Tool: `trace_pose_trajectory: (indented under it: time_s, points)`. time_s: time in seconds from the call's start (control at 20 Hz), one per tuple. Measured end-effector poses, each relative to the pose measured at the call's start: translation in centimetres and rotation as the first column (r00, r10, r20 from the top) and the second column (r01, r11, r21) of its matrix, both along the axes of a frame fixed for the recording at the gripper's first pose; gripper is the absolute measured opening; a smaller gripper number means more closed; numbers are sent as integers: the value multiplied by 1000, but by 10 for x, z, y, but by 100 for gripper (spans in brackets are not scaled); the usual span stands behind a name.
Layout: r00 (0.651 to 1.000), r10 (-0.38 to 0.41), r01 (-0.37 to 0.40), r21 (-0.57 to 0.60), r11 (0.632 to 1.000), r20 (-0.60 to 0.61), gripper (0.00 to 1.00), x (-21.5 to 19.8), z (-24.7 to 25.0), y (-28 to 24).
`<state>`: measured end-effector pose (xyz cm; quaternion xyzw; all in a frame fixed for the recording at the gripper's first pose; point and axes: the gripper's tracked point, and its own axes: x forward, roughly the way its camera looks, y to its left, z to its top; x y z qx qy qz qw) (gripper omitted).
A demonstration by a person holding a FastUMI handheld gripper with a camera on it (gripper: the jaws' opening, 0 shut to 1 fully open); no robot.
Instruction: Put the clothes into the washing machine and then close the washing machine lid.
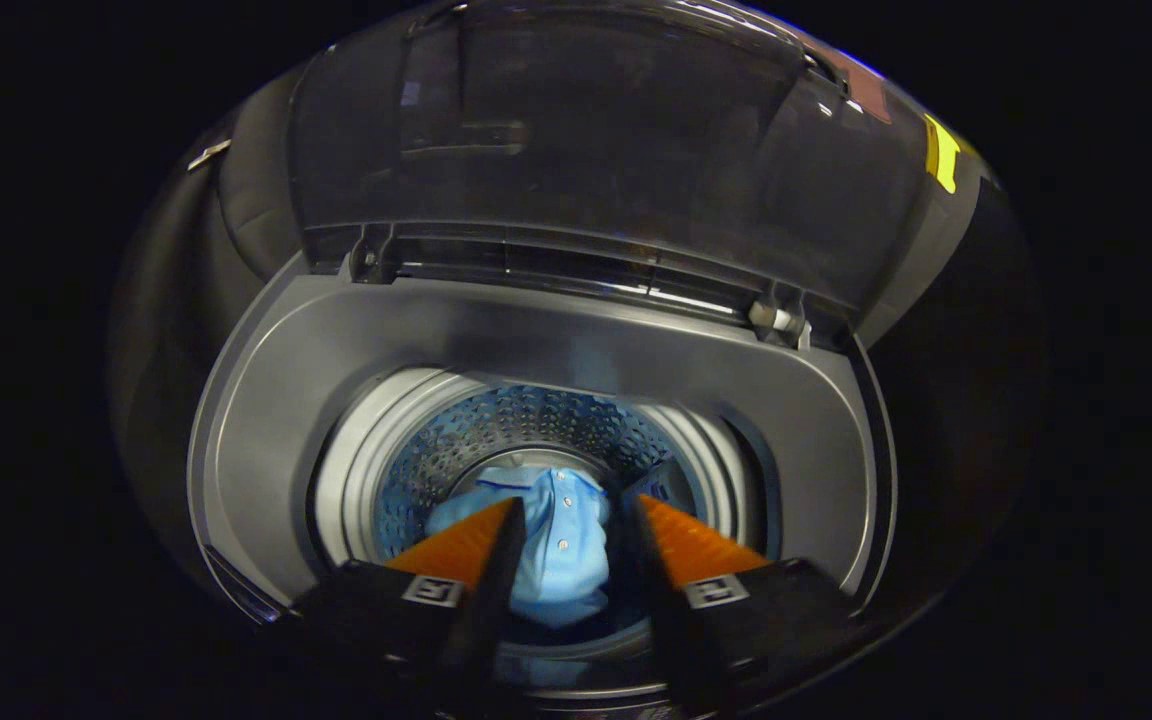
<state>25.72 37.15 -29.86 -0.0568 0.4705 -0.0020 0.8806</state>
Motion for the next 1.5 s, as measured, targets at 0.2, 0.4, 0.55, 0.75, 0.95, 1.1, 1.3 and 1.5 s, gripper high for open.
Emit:
trace_pose_trajectory:
  time_s: [0.2, 0.4, 0.55, 0.75, 0.95, 1.1, 1.3, 1.5]
  points:
    - [1000, -5, 5, -20, 1000, 7, 100, -3, 0, -5]
    - [999, -25, 24, 25, 999, 31, 99, -3, 11, 0]
    - [996, -32, 28, 55, 998, 83, 99, 1, 36, 4]
    - [981, -46, 27, 104, 994, 187, 99, 13, 97, 6]
    - [953, -70, 31, 136, 990, 294, 99, 28, 165, 0]
    - [933, -63, 14, 139, 990, 354, 99, 44, 209, 0]
    - [904, -28, -6, 77, 997, 426, 99, 81, 272, -2]
    - [892, -37, -9, 98, 995, 451, 99, 119, 308, 5]
